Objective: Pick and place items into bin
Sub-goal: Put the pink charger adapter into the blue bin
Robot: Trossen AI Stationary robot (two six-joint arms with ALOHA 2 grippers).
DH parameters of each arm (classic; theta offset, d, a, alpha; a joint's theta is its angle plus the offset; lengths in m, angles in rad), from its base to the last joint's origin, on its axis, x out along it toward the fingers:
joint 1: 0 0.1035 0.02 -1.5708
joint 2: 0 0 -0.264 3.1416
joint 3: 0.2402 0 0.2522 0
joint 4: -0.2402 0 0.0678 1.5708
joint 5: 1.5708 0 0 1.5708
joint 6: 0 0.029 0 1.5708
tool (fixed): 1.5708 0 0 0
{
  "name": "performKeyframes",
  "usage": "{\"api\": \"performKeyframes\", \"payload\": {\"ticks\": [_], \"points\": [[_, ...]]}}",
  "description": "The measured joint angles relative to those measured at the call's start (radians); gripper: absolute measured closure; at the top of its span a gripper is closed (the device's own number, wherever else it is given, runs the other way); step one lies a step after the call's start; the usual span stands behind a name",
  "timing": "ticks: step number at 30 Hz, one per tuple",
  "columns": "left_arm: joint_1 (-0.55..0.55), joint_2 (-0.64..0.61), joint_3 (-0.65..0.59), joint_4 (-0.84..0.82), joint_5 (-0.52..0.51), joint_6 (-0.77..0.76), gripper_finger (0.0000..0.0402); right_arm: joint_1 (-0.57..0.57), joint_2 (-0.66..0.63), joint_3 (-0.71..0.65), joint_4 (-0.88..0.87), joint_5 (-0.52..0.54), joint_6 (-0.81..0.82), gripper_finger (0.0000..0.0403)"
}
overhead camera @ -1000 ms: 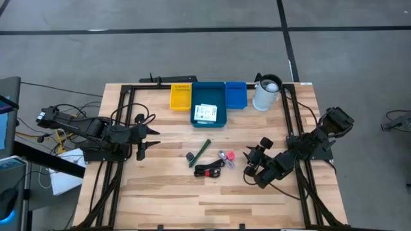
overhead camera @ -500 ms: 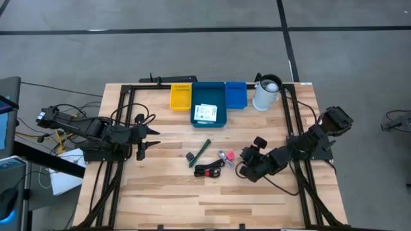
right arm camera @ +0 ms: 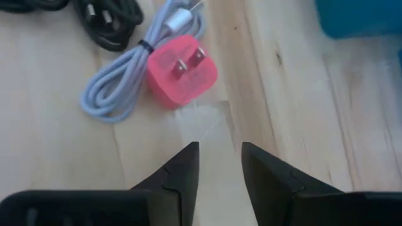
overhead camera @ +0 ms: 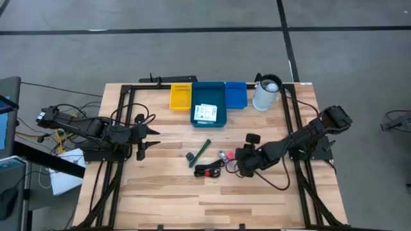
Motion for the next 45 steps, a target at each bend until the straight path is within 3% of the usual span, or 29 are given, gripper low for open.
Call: {"api": "performKeyframes", "payload": {"ticks": [9,20,26,32,45], "points": [[0.0,0.0,0.0,0.0,0.0,0.0,0.0237,-0.106,0.0,0.135,-0.087,-0.199,-0.184,0.0246],[0.0,0.0,0.0,0.0,0.0,0.0,0.0237,-0.212,0.0,0.176,-0.164,-0.252,-0.378,0.0155],[0.0,0.0,0.0,0.0,0.0,0.0,0.0237,-0.24,0.0,0.176,-0.132,-0.268,-0.477,0.0154],[0.0,0.0,0.0,0.0,0.0,-0.001,0.0237,-0.24,0.0,0.176,-0.05,-0.269,-0.449,0.0154],[0.0,0.0,0.0,0.0,0.0,-0.001,0.0237,-0.237,0.001,0.176,-0.059,-0.302,-0.484,0.0154]]}}
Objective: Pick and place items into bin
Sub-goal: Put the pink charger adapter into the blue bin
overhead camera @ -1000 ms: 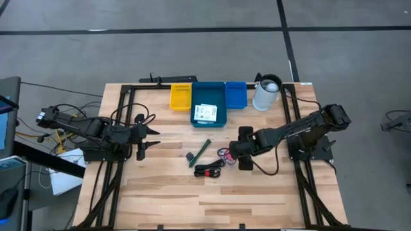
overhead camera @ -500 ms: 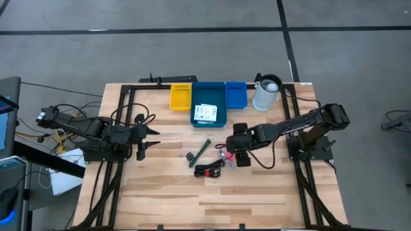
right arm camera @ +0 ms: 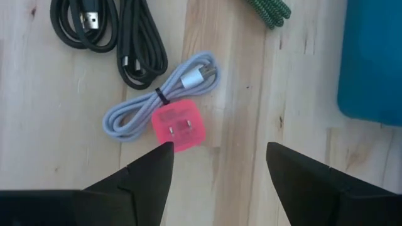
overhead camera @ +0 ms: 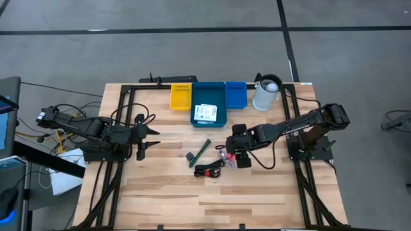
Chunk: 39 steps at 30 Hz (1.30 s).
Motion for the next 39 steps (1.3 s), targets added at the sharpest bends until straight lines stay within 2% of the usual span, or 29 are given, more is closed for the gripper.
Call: {"api": "performKeyframes", "payload": {"ticks": [17,28,39], "points": [[0.0,0.0,0.0,0.0,0.0,0.0,0.0237,0.027,0.002,0.0,0.0,-0.002,-0.033,0.0154],[0.0,0.0,0.0,-0.008,0.0,0.0,0.0237,0.026,0.161,0.011,0.003,0.0,-0.044,0.0154],[0.0,0.0,0.0,-0.023,0.0,0.0,0.0237,0.026,0.289,0.084,-0.005,0.0,-0.125,0.0154]]}}
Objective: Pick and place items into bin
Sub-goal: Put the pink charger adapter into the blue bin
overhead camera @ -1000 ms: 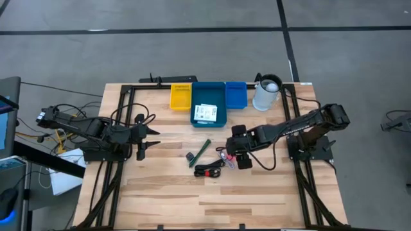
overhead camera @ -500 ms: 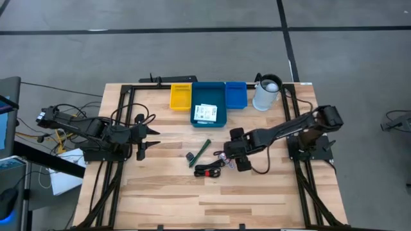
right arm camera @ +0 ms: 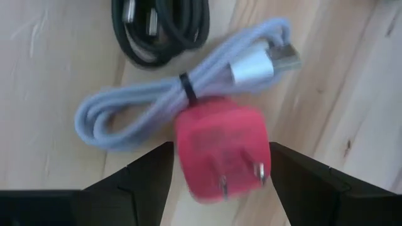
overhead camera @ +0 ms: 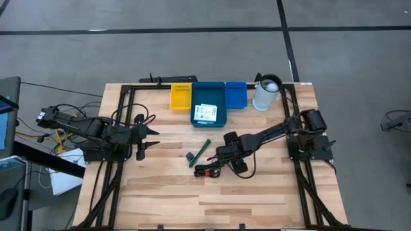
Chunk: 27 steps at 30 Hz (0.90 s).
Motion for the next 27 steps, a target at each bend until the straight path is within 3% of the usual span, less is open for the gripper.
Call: {"api": "performKeyframes", "payload": {"ticks": [21,27], "points": [[0.0,0.0,0.0,-0.012,0.0,0.0,0.0237,0.0,0.006,0.011,0.003,-0.001,-0.03,0.0155],[0.0,0.0,0.0,-0.012,0.0,0.0,0.0237,0.0,0.006,0.011,0.002,-0.001,-0.029,0.0189]]}}
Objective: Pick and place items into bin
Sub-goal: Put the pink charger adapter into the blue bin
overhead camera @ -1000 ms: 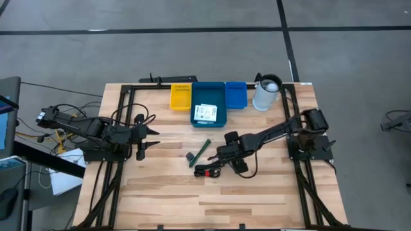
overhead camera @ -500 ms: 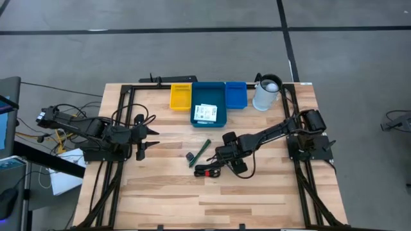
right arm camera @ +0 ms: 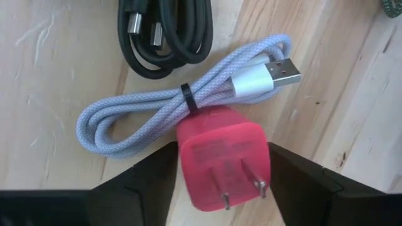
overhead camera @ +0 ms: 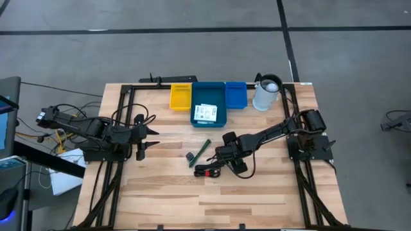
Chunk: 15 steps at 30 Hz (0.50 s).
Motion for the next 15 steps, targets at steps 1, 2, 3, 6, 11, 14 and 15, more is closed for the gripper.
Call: {"api": "performKeyframes", "payload": {"ticks": [1,2,3,6,11,14,15], "points": [[0.0,0.0,0.0,0.0,0.0,0.0,0.0237,0.0,0.0,0.0,0.0,0.0,0.0,0.02],[0.0,0.0,0.0,0.0,0.0,0.0,0.0237,0.0,0.0,0.0,0.0,0.0,0.0,0.0212],[0.0,0.0,0.0,0.0,0.0,0.0,0.0237,0.0,0.0,0.0,-0.001,0.0,0.0,0.0224],[0.0,0.0,0.0,0.0,0.0,0.0,0.0237,0.0,-0.001,0.0,-0.001,0.0,0.0,0.0256],[0.0,0.0,0.0,0.0,0.0,0.0,0.0237,0.0,-0.001,0.001,-0.009,0.001,0.008,0.0256],[0.0,0.0,0.0,0.0,0.0,0.0,0.0237,0.0,-0.001,0.001,-0.022,0.002,0.016,0.023],[0.0,0.0,0.0,0.001,0.0,0.0,0.0237,0.0,-0.001,0.0,-0.024,0.004,0.018,0.0219]]}}
